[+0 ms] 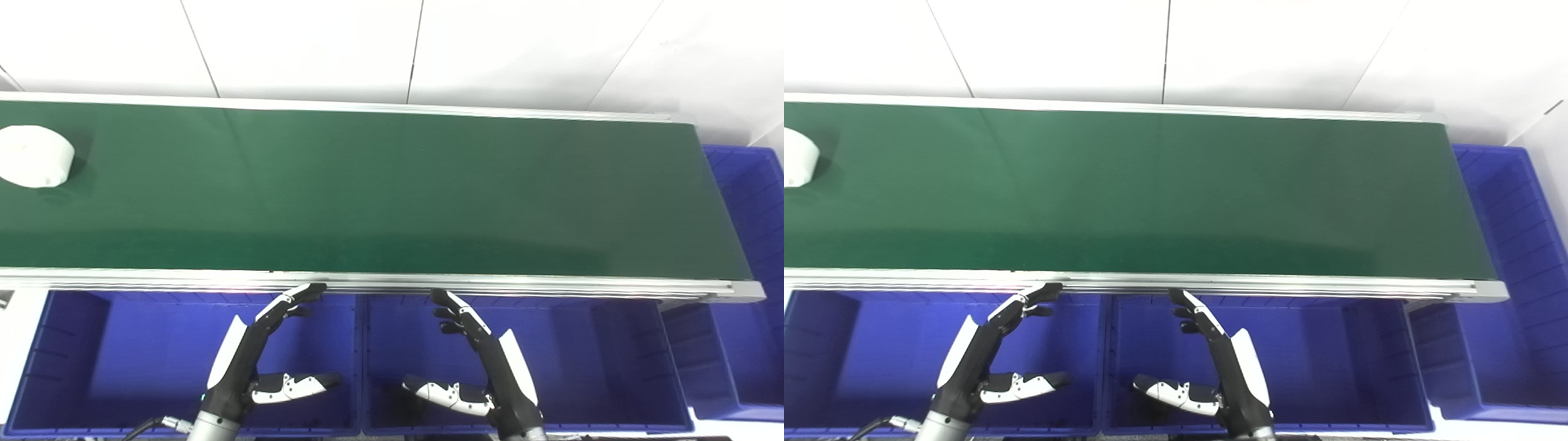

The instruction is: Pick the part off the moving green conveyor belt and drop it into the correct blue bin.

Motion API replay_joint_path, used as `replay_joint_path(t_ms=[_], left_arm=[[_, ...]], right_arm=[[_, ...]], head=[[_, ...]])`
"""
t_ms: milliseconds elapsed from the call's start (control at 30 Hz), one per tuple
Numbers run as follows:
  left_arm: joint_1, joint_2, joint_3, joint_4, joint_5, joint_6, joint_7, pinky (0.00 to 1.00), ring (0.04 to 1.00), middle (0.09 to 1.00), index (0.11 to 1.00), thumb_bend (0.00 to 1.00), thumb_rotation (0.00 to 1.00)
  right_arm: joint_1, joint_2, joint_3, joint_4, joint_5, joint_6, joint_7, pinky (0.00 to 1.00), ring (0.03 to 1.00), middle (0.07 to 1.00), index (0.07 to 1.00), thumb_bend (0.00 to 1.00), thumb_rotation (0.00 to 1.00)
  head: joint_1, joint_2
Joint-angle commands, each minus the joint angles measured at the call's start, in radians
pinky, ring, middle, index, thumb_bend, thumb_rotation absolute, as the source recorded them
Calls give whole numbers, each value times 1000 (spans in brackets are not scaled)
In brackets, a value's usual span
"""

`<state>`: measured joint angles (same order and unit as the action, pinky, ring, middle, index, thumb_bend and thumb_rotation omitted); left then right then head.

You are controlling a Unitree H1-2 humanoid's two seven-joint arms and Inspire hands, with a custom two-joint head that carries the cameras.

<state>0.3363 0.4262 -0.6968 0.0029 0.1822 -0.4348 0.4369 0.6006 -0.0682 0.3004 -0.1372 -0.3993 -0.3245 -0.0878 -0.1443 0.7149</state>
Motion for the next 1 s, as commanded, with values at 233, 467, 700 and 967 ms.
replay_joint_path(t_ms=[233, 467, 700, 967], left_arm=[[-31, -6, -51, 32, 34, -35, 76, 691, 777, 820, 771, 700, 389], [-35, -14, -76, 46, 54, -35, 109, 657, 755, 804, 751, 698, 380], [-35, -6, -82, 28, 42, -35, 127, 625, 724, 777, 729, 700, 374], [-55, 25, -18, -113, 64, -35, 148, 604, 715, 763, 711, 692, 408]], right_arm=[[-25, -21, -8, 53, 46, -117, -11, 753, 821, 857, 874, 687, 307], [-54, -50, 7, 112, 52, -145, -42, 706, 808, 853, 875, 681, 302], [-69, -65, 29, 137, 63, -145, -69, 709, 814, 856, 871, 690, 283], [-91, -67, 42, 167, 52, -145, -93, 708, 808, 842, 863, 700, 291]], head=[[180, -100], [248, -173], [245, -201], [239, -225]])
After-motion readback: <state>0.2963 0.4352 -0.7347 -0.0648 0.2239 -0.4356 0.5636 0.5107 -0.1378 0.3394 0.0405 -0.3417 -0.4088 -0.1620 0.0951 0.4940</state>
